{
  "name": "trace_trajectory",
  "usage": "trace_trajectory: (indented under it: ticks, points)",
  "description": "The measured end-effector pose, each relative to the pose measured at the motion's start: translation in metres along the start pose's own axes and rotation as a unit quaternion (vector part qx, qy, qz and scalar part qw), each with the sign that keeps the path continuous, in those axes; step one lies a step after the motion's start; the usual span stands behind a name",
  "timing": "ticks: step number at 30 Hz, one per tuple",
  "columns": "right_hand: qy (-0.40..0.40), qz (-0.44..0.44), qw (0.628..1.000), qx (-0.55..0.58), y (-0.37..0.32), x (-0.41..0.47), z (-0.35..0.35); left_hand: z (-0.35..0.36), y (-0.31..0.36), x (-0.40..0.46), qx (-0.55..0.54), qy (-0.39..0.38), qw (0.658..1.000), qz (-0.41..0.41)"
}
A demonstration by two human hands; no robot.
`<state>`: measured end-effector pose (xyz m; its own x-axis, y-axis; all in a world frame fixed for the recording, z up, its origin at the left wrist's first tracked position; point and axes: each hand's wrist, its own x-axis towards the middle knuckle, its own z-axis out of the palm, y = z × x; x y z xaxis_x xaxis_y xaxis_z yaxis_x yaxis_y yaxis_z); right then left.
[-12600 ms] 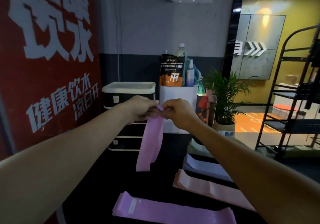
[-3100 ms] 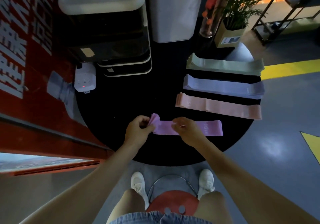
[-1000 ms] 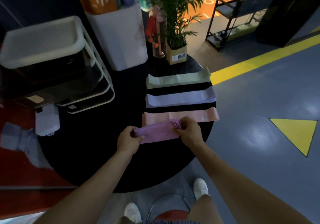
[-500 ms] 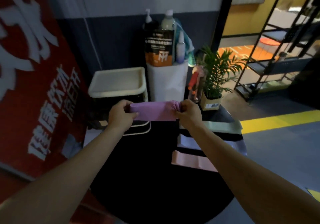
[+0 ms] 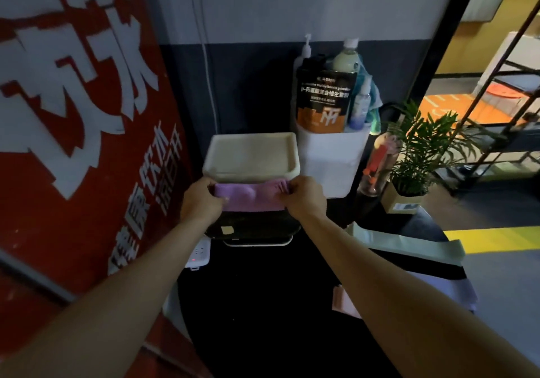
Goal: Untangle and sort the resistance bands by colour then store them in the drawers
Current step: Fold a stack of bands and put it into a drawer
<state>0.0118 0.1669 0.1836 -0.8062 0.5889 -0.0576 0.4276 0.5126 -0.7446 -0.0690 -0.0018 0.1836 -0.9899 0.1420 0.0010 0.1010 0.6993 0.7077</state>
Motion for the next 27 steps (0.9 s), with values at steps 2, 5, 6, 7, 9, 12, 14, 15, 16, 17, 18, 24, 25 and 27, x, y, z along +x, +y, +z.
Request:
trace_trajectory:
  ticks: [2,5,6,7,9,12,14,15,16,17,18,24,25,27]
  points:
    - [0.009,0.001,0.999,-0.044,-0.002,0.003,0.011,0.003,-0.007,0.006,0.033,-0.011,0.999,0.004]
    - [0.025,-0.011,0.993,-0.113,-0.003,0.006,0.024,0.009,-0.016,0.012,0.103,-0.035,0.994,0.030]
    - [0.025,-0.015,0.991,-0.132,-0.003,0.007,0.026,0.010,-0.019,0.013,0.136,-0.042,0.989,0.049]
    - [0.021,-0.018,0.988,-0.151,-0.003,0.007,0.029,0.011,-0.020,0.014,0.170,-0.046,0.982,0.068]
    - [0.012,-0.027,0.983,-0.180,-0.004,0.005,0.032,0.013,-0.019,0.013,0.223,-0.057,0.968,0.100]
    - [-0.003,-0.038,0.981,-0.189,-0.004,0.002,0.033,0.012,-0.020,0.011,0.272,-0.072,0.951,0.130]
    - [0.003,-0.048,0.980,-0.193,-0.003,0.003,0.035,0.011,-0.024,0.010,0.245,-0.077,0.952,0.168]
    - [0.009,-0.056,0.979,-0.195,-0.002,0.004,0.036,0.011,-0.026,0.008,0.212,-0.079,0.954,0.199]
    - [0.013,-0.064,0.978,-0.199,-0.001,0.004,0.037,0.013,-0.028,0.007,0.173,-0.087,0.953,0.232]
    - [0.014,-0.072,0.977,-0.201,0.000,0.005,0.038,0.013,-0.029,0.005,0.142,-0.115,0.950,0.252]
    - [0.016,-0.080,0.976,-0.201,0.001,0.005,0.039,0.014,-0.029,0.002,0.128,-0.157,0.943,0.265]
    - [0.017,-0.121,0.986,-0.116,0.005,-0.004,0.028,0.028,-0.040,-0.002,0.235,-0.247,0.888,0.309]
    - [0.022,-0.132,0.986,-0.095,0.008,-0.007,0.021,0.030,-0.039,-0.002,0.234,-0.235,0.887,0.321]
    - [0.040,-0.147,0.986,-0.066,0.017,-0.011,0.007,0.034,-0.035,-0.003,0.243,-0.220,0.881,0.341]
